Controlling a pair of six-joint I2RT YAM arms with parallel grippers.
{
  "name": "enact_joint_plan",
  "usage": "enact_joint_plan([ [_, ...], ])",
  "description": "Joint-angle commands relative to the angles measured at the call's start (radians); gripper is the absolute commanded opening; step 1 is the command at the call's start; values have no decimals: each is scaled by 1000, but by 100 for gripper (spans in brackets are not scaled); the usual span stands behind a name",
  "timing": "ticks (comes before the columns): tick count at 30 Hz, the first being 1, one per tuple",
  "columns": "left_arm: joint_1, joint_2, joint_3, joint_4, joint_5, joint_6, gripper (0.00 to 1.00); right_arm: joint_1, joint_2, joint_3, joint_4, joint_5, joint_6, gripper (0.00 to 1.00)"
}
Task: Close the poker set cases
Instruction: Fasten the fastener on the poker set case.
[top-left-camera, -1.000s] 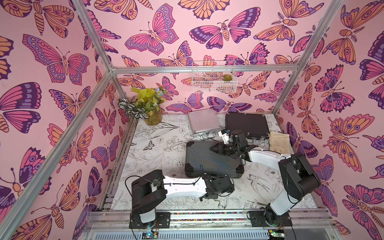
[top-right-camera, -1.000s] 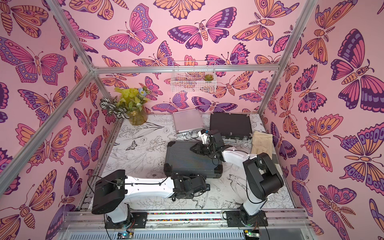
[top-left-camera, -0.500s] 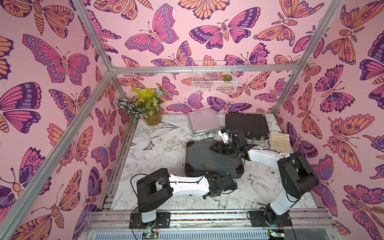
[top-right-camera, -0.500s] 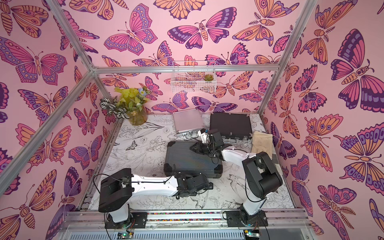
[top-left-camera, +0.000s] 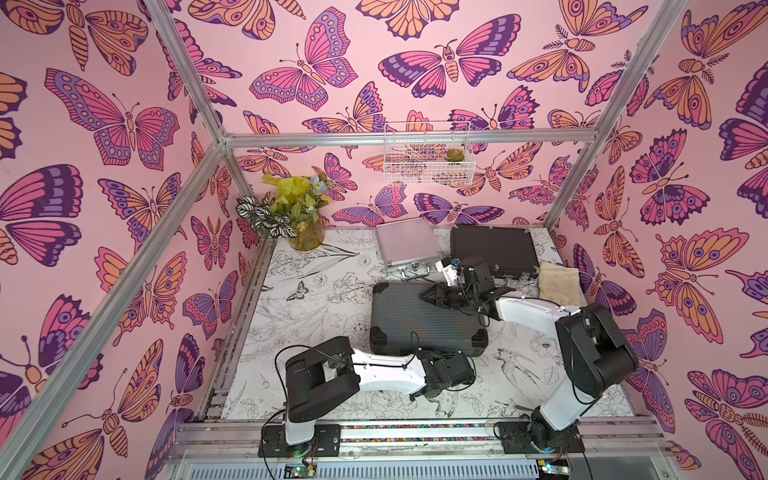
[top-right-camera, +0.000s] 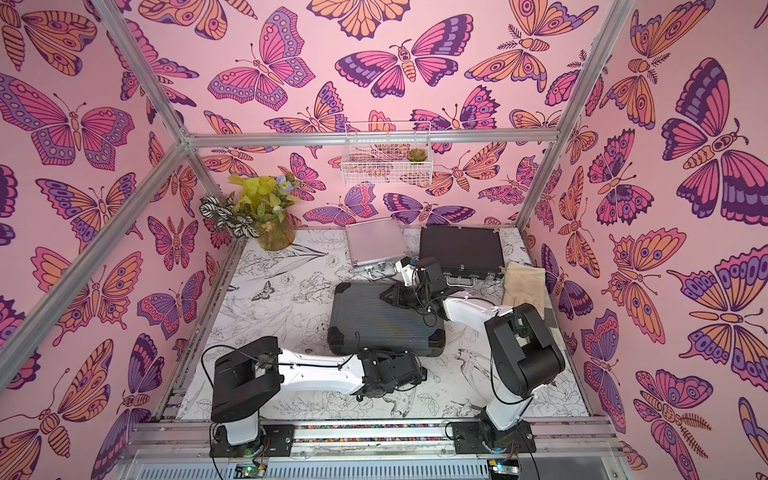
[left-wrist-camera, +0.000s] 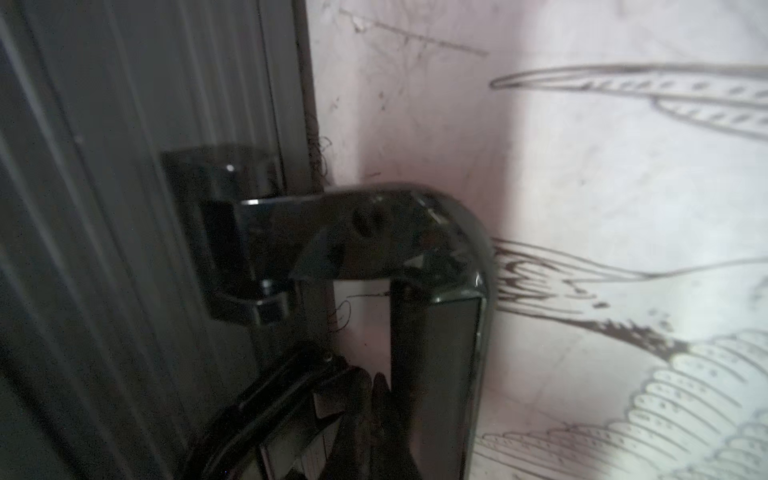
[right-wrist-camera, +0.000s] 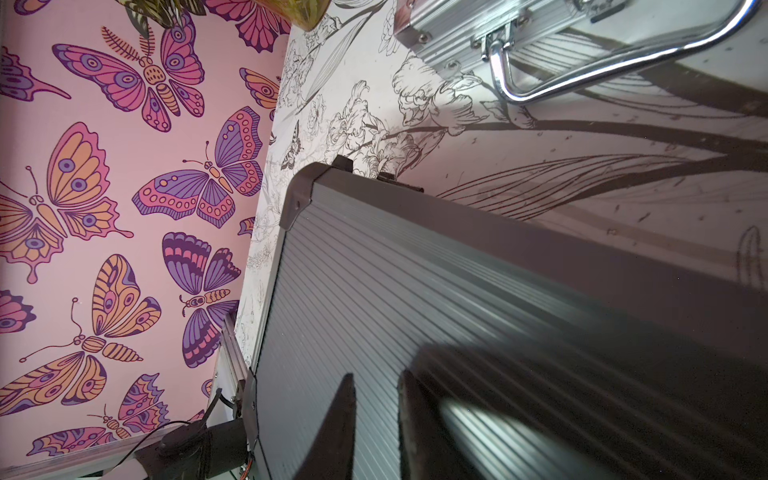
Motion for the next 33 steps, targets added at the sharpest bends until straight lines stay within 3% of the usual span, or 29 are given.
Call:
enact_joint_plan([
  [1,36,79,-16,-23,-69,-22,4,-10,58,-27,-184,97,-23,23],
  [11,46,162,0,-67,-80,-110,3,-7,65,-29,-196,94,-32,22],
  [16,38,126,8,-63,-75,-123,11,-5,68,-20,-215,97,-40,22],
  [24,51,-254,5,-113,284,-213,33,-7,50,6,-247,106,-48,22],
  [33,211,-455,-38,-92,496,-386,36,-8,26,8,-257,110,-46,22],
])
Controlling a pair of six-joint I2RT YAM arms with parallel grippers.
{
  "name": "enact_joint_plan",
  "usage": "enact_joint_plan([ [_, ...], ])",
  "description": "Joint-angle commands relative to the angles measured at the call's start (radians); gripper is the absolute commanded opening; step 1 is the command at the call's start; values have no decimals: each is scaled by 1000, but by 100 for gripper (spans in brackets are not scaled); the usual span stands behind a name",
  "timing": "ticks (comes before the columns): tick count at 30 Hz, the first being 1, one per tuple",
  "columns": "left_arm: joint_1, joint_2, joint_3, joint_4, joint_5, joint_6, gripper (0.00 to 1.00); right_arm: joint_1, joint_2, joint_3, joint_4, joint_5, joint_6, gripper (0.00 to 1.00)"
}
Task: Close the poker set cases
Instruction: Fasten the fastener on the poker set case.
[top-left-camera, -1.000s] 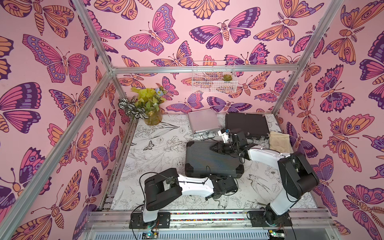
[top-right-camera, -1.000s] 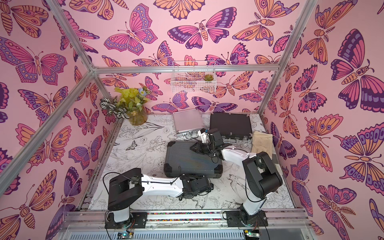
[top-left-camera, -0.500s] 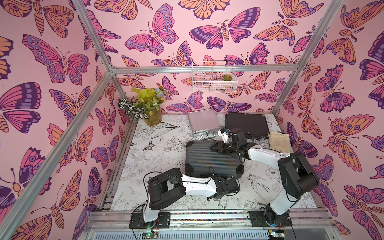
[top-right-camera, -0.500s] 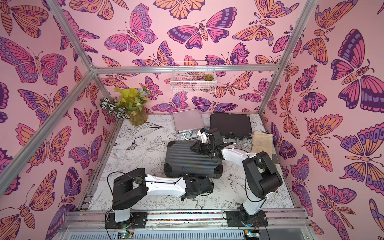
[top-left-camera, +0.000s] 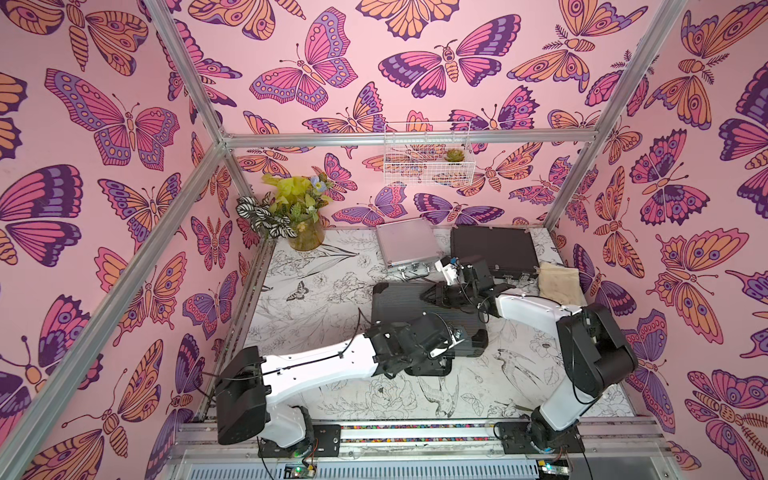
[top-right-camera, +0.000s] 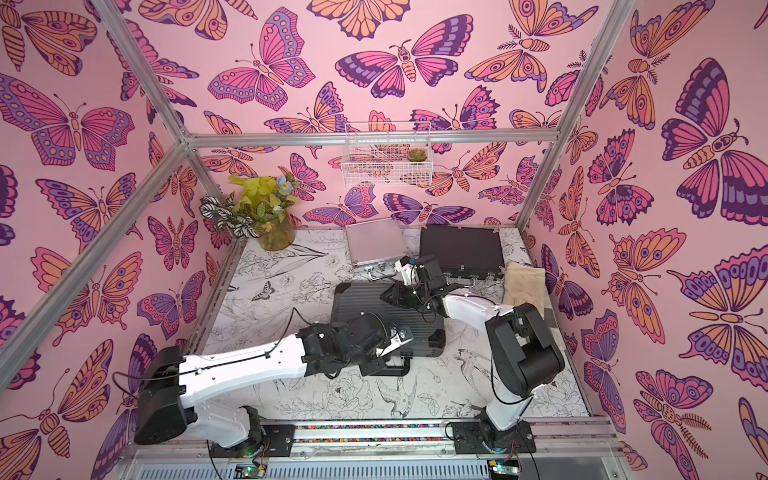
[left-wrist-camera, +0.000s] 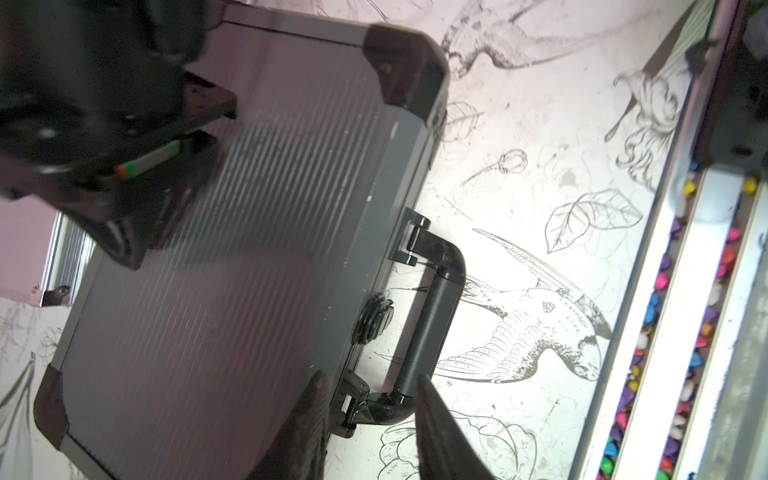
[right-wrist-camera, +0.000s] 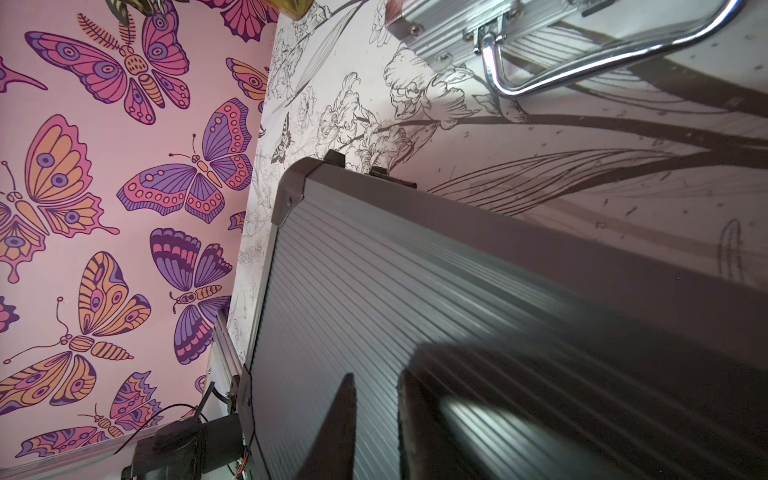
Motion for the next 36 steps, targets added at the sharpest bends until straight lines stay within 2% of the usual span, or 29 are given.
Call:
enact_joint_plan([
  [1,61,-30,-57,-2,115,-119,36,-9,24,-33,-173,97,-20,22],
  [4,97,-66,-103,36,144,-158,36,-9,22,-35,-174,98,-20,22],
  [8,51,-45,-139,48,120,-132,31,-9,33,-34,-166,97,-16,22],
  [12,35,20,-155,46,65,-180,27,-9,41,-30,-159,92,-11,22],
  [15,38,13,-157,55,36,-231,28,-10,24,-36,-172,95,-17,22],
  [18,68,-49,-167,79,20,-290,34,-11,-11,-49,-185,96,-25,23],
  [20,114,-112,-189,102,7,-343,40,-17,-33,-58,-199,102,-33,25],
  [22,168,-170,-202,102,-30,-403,50,-33,-52,-69,-213,101,-39,29],
  [24,232,-236,-217,95,-34,-456,53,-60,-75,-83,-220,96,-40,33],
  [28,386,-299,-243,73,-29,-531,65,-126,-161,-113,-244,96,-43,46],
  [33,579,-282,-272,80,67,-604,69,-197,-276,-150,-323,156,-62,55],
  [36,620,-241,-283,93,76,-615,69,-248,-311,-166,-376,186,-80,61],
])
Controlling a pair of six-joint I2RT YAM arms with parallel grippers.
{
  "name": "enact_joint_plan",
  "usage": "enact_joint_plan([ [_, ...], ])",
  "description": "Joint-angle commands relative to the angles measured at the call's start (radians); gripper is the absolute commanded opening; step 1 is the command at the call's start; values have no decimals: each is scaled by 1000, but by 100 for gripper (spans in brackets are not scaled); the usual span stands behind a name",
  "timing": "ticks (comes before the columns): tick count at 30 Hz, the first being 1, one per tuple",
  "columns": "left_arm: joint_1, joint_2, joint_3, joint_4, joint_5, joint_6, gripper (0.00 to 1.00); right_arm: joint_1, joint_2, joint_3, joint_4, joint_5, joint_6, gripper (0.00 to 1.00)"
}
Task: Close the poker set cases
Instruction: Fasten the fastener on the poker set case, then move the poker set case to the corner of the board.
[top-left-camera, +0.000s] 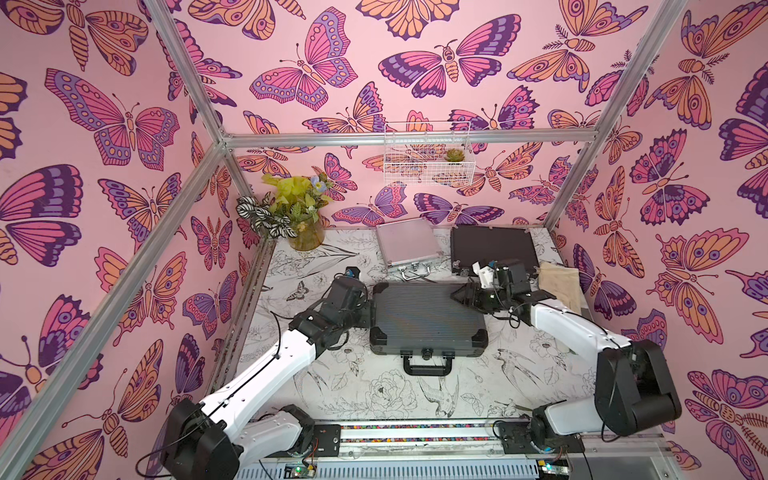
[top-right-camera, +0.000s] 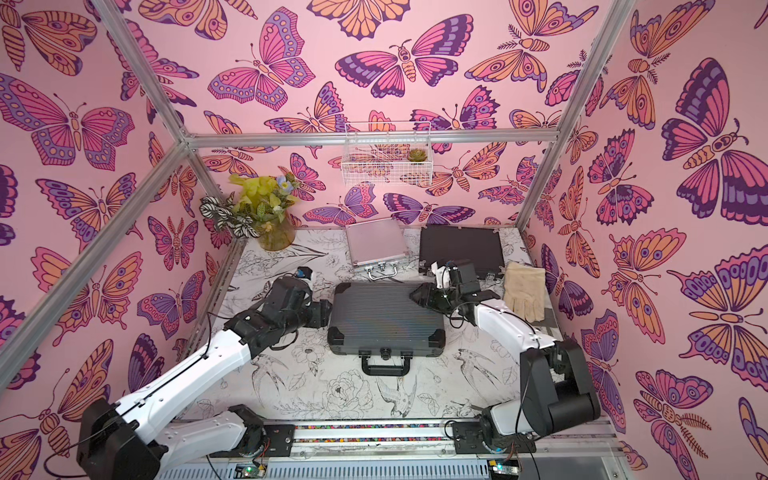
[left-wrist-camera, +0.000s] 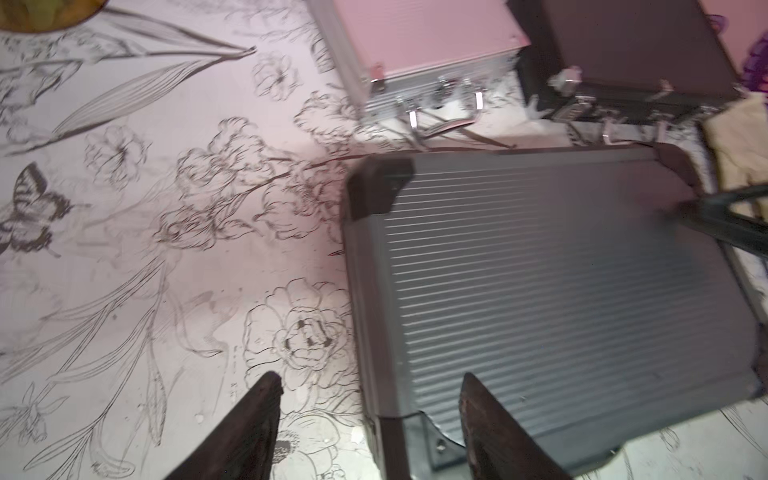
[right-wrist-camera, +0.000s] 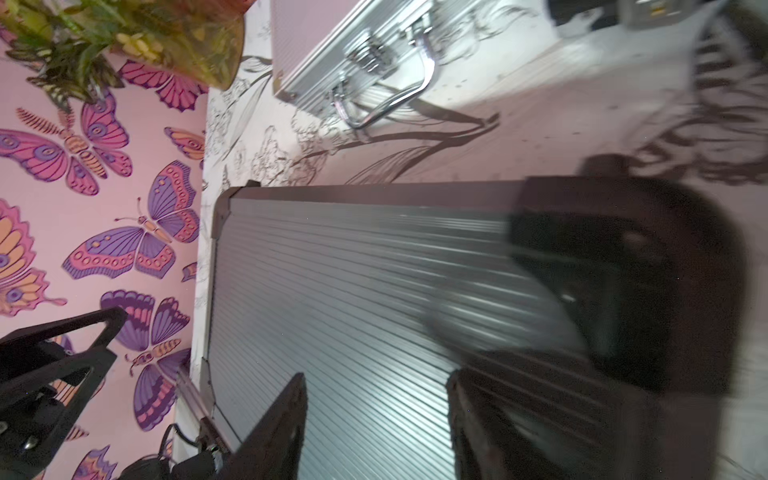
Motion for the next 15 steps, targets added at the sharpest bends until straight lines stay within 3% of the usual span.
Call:
enact_joint_plan([
  [1,28,42,-28,11,44,-52,69,-48,-21,-32,-144,77,-39,62],
  [15,63,172,-29,92,133,-79,67,-58,88,-69,-147,39,-91,62],
])
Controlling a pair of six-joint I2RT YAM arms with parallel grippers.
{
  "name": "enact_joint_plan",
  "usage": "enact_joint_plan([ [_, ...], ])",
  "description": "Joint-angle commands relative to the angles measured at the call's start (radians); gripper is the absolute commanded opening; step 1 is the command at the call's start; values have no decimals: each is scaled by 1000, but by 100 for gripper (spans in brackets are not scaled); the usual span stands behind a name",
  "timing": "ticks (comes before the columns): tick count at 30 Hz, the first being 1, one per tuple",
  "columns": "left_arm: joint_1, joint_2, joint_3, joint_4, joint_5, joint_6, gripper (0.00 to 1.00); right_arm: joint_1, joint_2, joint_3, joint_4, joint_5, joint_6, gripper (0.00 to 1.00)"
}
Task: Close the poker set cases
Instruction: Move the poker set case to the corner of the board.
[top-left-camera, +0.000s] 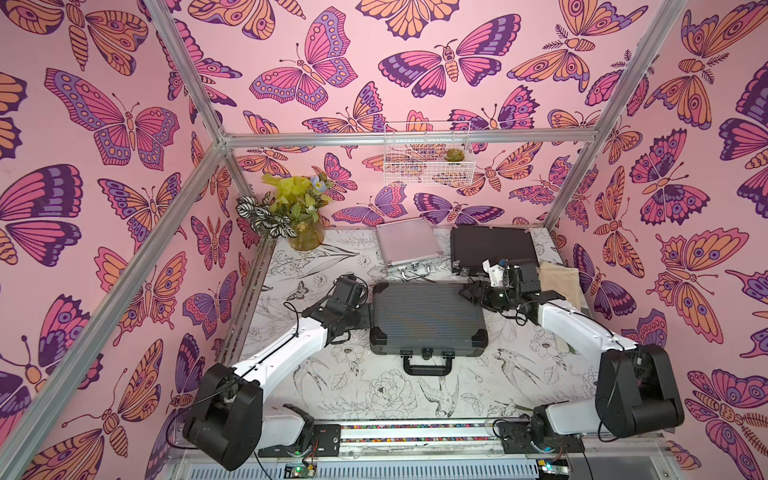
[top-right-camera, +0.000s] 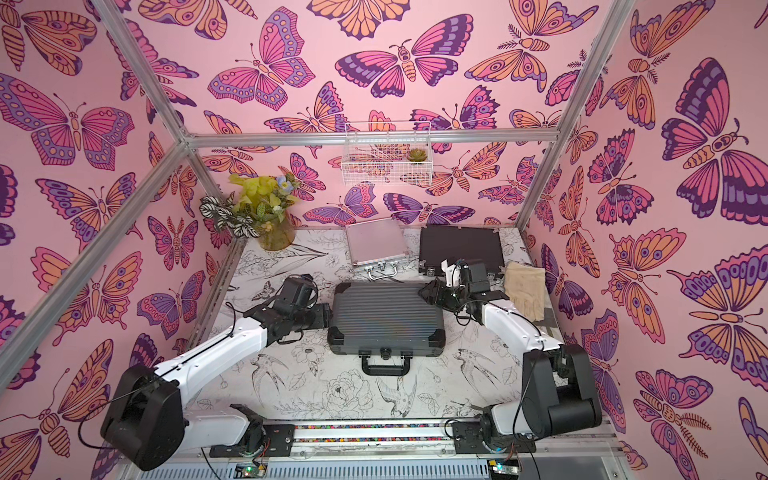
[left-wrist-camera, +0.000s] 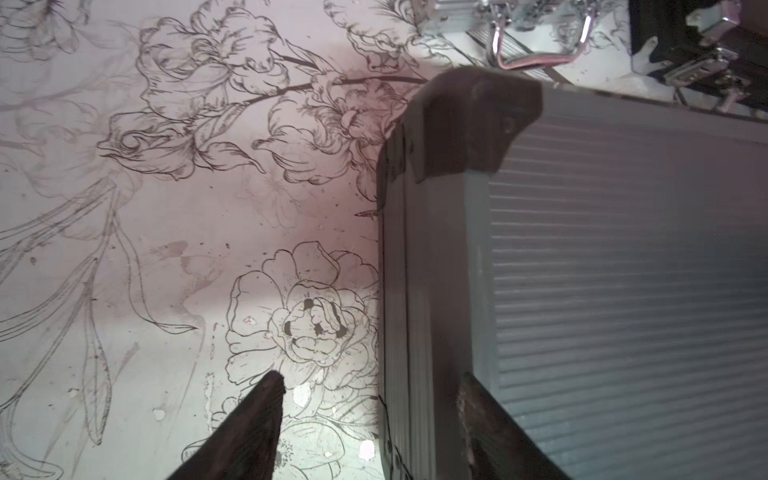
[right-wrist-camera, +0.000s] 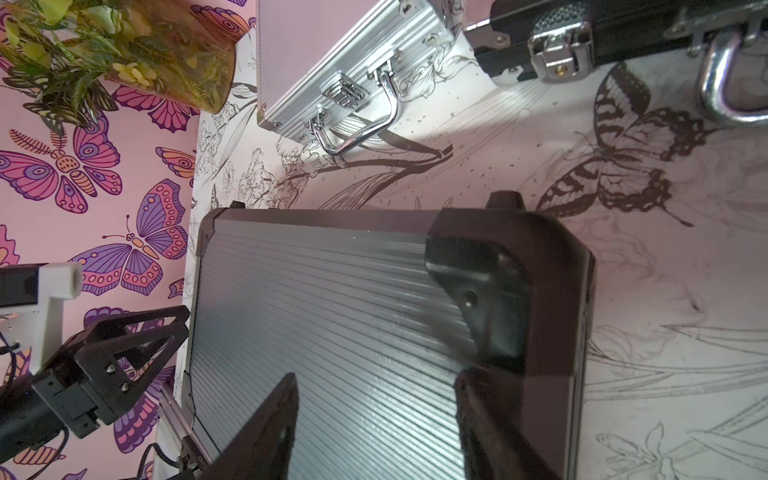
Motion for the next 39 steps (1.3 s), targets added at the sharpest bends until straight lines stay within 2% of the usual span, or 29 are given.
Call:
enact_joint_plan([
  [1,0,11,14,14,41,-12,67,-3,52,-71,-191,97,-35,62],
  [9,-3,20,24,17,96,-5,66,-16,-46,-39,-309,184,-73,68],
  [15,-10,14,23,24,108,-11,66,-25,-65,-43,-345,219,-87,83],
  [20,-12,21,23,35,130,-10,66,-24,-64,-62,-330,222,-88,82],
  [25,-12,21,28,46,147,-13,66,-19,4,-104,-239,119,-66,80],
  [31,-10,23,30,46,141,-17,67,84,69,-91,-188,86,-33,77],
  [39,11,-3,24,12,54,-25,67,266,153,-61,-89,101,72,75],
])
